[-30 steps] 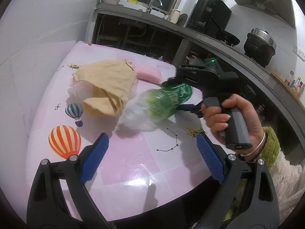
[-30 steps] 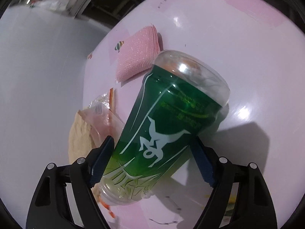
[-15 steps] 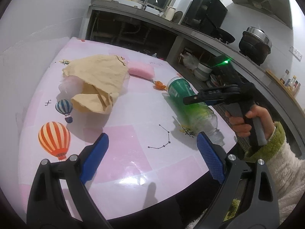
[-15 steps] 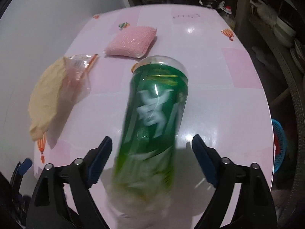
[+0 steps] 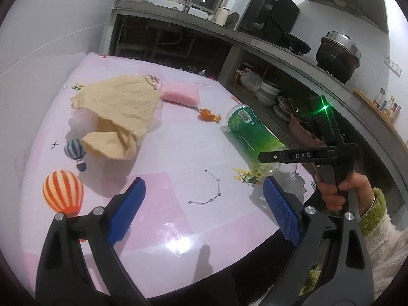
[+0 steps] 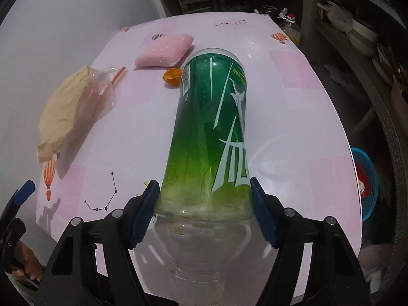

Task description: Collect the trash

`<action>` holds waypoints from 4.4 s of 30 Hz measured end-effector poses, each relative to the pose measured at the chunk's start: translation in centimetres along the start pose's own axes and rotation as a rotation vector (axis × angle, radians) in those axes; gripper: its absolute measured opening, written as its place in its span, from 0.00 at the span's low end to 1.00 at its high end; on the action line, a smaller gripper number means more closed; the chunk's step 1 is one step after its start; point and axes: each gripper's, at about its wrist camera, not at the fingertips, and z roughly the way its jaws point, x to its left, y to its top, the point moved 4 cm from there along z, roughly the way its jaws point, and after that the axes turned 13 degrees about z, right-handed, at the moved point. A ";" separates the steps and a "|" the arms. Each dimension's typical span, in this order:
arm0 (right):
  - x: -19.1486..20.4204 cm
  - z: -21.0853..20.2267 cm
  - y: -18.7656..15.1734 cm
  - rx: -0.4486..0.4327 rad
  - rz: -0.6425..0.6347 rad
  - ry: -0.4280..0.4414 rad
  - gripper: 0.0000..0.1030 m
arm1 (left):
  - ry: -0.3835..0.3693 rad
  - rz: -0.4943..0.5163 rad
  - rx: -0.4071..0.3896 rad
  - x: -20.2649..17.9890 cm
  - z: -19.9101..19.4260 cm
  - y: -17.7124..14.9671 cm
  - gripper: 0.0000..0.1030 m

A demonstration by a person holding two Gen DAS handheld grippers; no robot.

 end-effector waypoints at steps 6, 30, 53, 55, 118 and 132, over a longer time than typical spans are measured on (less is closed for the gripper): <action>-1.9 -0.9 -0.3 -0.054 0.057 -0.020 0.67 | -0.049 0.038 0.005 -1.6 2.3 1.6 0.87; -8.1 -2.2 -1.0 -0.156 0.200 0.106 0.67 | 0.126 0.102 0.271 -2.2 24.4 12.6 0.60; -9.2 -2.4 -1.5 -0.119 0.242 0.167 0.67 | 0.015 0.165 0.317 -4.9 20.9 8.2 0.06; -9.0 -2.7 -1.9 -0.113 0.233 0.159 0.67 | -0.025 0.194 0.323 -6.2 19.1 6.9 0.06; -8.3 -3.1 -3.7 -0.107 0.220 0.140 0.67 | -0.028 0.309 0.375 -10.0 14.7 2.1 0.11; -8.3 -2.3 -3.5 -0.065 0.217 0.148 0.67 | 0.011 0.349 0.370 -11.2 14.3 2.0 0.02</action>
